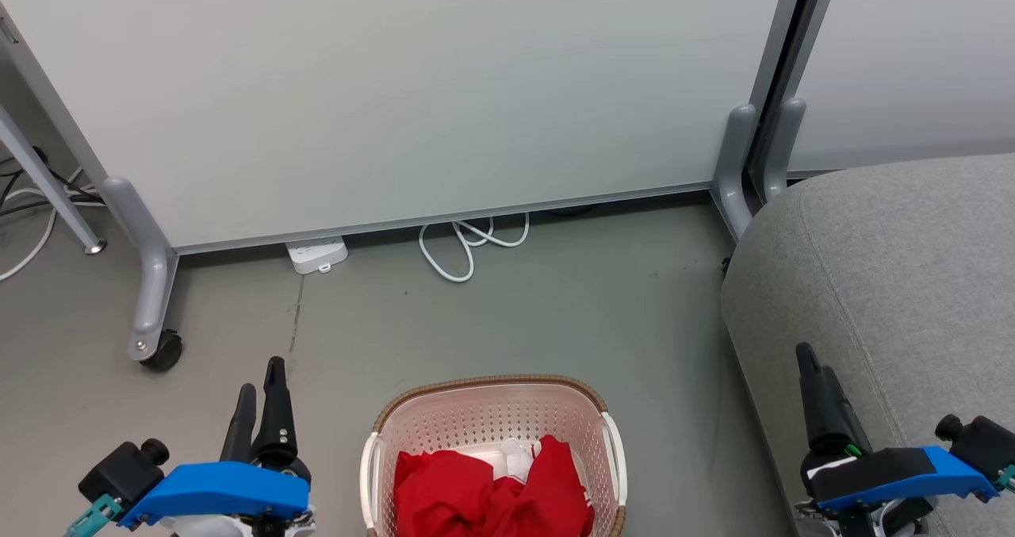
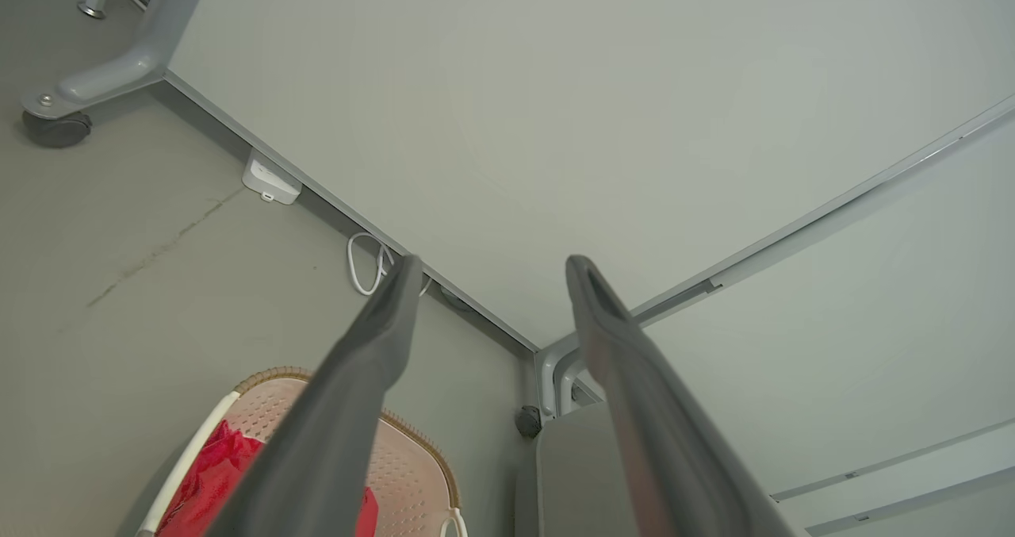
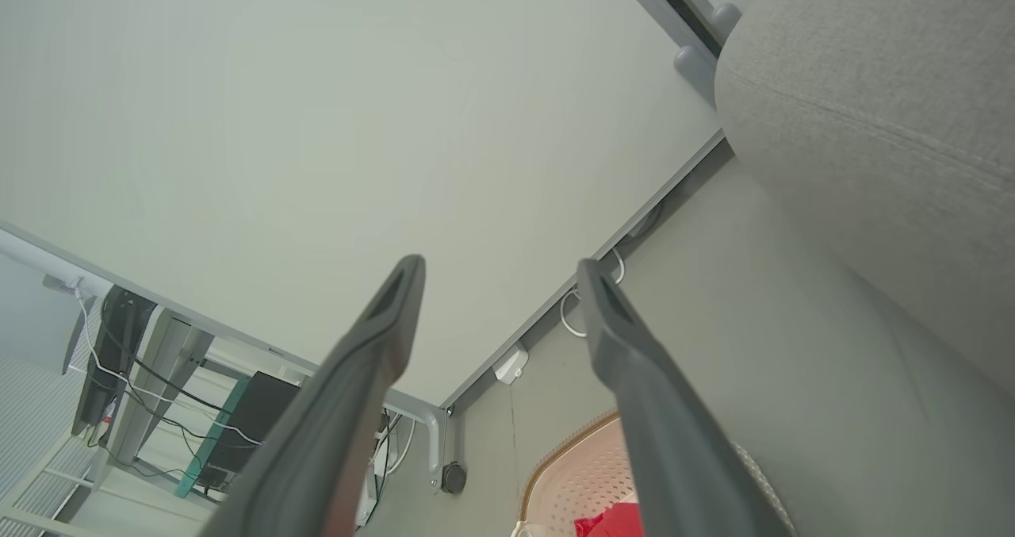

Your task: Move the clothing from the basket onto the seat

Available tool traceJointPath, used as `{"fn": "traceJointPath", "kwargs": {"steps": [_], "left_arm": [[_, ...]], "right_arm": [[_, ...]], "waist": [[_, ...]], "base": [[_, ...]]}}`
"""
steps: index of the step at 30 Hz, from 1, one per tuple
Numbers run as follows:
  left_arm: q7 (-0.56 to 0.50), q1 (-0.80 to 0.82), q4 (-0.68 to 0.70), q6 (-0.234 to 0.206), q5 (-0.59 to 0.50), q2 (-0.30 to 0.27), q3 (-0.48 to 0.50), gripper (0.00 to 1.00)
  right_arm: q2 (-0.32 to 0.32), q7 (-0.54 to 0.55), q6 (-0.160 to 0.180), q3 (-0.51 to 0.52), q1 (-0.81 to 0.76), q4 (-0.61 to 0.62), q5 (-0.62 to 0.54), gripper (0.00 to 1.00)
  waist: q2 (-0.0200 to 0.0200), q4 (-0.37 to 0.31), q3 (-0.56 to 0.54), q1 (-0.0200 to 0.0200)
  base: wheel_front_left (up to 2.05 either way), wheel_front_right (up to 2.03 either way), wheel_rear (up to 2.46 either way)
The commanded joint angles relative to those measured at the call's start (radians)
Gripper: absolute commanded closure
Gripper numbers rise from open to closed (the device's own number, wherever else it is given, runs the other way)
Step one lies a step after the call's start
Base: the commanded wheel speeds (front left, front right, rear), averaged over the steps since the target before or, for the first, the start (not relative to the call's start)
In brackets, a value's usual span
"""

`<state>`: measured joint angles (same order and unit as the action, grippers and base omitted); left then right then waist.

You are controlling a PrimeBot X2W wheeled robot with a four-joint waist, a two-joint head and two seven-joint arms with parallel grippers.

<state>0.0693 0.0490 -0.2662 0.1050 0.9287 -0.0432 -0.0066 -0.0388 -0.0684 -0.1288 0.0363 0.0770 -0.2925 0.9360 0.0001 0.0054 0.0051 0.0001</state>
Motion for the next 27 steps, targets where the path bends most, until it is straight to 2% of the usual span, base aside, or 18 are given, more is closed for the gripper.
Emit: {"fn": "traceJointPath", "kwargs": {"steps": [1,10,27], "left_arm": [[0.009,0.023,0.012,-0.003,-0.033,-0.008,-0.002,0.0],[0.038,0.025,-0.001,-0.005,-0.182,-0.008,-0.022,0.0],[0.088,0.029,-0.021,-0.003,-0.393,-0.008,-0.045,0.0]], "right_arm": [[-0.008,-0.01,-0.001,-0.002,0.022,0.014,-0.034,0.0],[-0.009,-0.039,-0.002,0.002,0.023,0.013,-0.169,0.0],[-0.011,-0.064,-0.002,-0.004,0.017,0.013,-0.402,0.0]], "waist": [[-0.0001,0.0,0.0,0.0],[-0.0001,0.001,0.0,0.0],[-0.0001,0.005,-0.001,0.0]], "base": [[0.0,0.0,0.0],[0.0,0.0,0.0],[0.0,0.0,0.0]]}}
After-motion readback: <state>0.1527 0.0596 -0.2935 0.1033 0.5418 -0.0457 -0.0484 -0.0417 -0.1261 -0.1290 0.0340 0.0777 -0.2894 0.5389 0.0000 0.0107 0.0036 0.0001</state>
